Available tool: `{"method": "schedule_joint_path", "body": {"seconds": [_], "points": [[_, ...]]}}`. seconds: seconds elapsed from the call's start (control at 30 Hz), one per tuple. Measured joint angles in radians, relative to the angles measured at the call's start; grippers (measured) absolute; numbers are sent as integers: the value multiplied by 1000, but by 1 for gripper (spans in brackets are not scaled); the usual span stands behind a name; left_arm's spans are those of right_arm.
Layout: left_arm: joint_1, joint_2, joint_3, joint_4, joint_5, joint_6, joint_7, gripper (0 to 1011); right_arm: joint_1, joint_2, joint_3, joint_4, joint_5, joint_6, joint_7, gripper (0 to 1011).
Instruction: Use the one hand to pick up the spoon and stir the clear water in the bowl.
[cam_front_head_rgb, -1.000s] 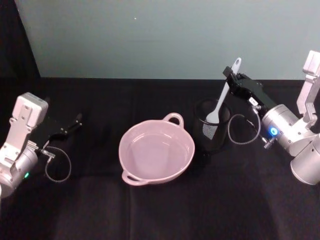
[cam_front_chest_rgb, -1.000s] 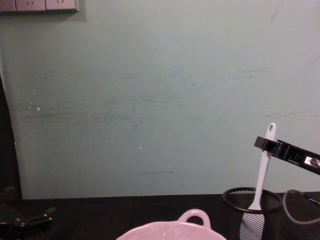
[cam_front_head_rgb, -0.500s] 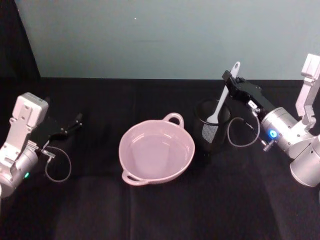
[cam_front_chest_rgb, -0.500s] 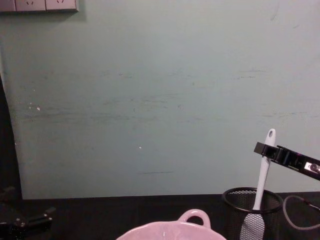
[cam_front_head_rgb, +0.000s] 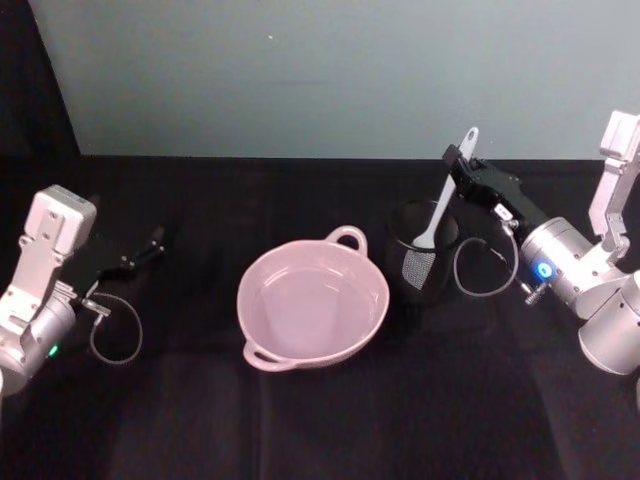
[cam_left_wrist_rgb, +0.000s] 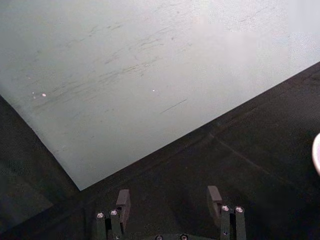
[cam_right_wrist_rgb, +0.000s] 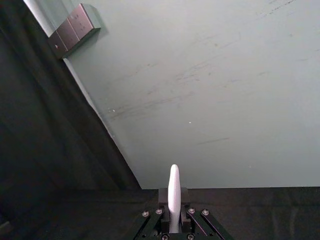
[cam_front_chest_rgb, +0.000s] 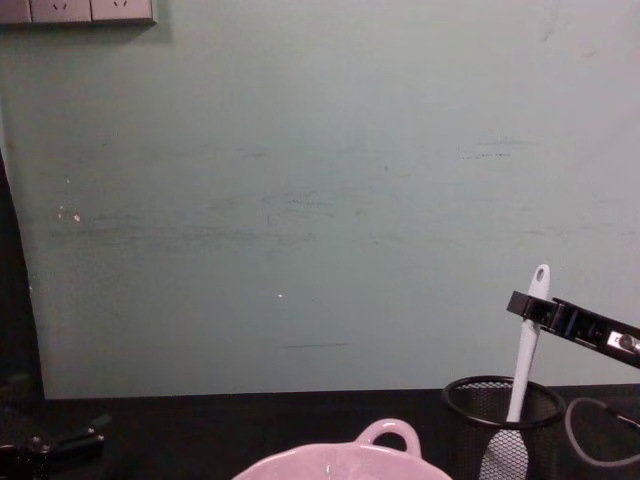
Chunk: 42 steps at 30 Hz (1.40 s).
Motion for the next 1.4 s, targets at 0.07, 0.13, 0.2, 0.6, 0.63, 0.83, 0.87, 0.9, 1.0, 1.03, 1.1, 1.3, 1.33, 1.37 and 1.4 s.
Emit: {"method": "schedule_joint_path", "body": {"seconds": [0.07, 0.13, 0.2, 0.6, 0.63, 0.83, 0.87, 0.9, 1.0, 1.03, 1.1, 1.3, 1.33, 1.37, 1.4], "points": [[0, 0, 0, 0, 0, 0, 0, 1012, 0, 0, 0, 0, 0, 0, 0, 117], [0, 0, 0, 0, 0, 0, 0, 1011, 0, 0, 0, -1, 0, 0, 0, 116], [0, 0, 0, 0, 0, 0, 0, 1011, 0, 0, -1, -1, 0, 0, -1, 117], [0, 0, 0, 0, 0, 0, 0, 1011, -1, 0, -1, -4, -1, 2, -1, 409], [0, 0, 0, 0, 0, 0, 0, 1011, -1, 0, -1, -4, -1, 2, -1, 424], [0, 0, 0, 0, 0, 0, 0, 1011, -2, 0, -1, -4, -1, 2, -2, 628], [0, 0, 0, 0, 0, 0, 0, 1011, -2, 0, -1, -4, -1, 3, -2, 652], [0, 0, 0, 0, 0, 0, 0, 1011, -2, 0, -1, -5, -1, 2, -2, 713], [0, 0, 0, 0, 0, 0, 0, 1011, -1, 0, 0, -5, -1, 2, -2, 788], [0, 0, 0, 0, 0, 0, 0, 1011, -2, 0, 0, -5, -1, 2, -2, 820], [0, 0, 0, 0, 0, 0, 0, 1011, -3, 1, -1, -8, -4, 2, -5, 863], [0, 0, 0, 0, 0, 0, 0, 1011, -24, 14, -2, -42, -50, -6, -57, 1002], [0, 0, 0, 0, 0, 0, 0, 1011, -30, 19, 0, -52, -59, -6, -65, 1002], [0, 0, 0, 0, 0, 0, 0, 1011, -34, 21, 1, -58, -64, -6, -70, 1003], [0, 0, 0, 0, 0, 0, 0, 1011, -38, 24, 3, -64, -68, -5, -74, 1003]]}}
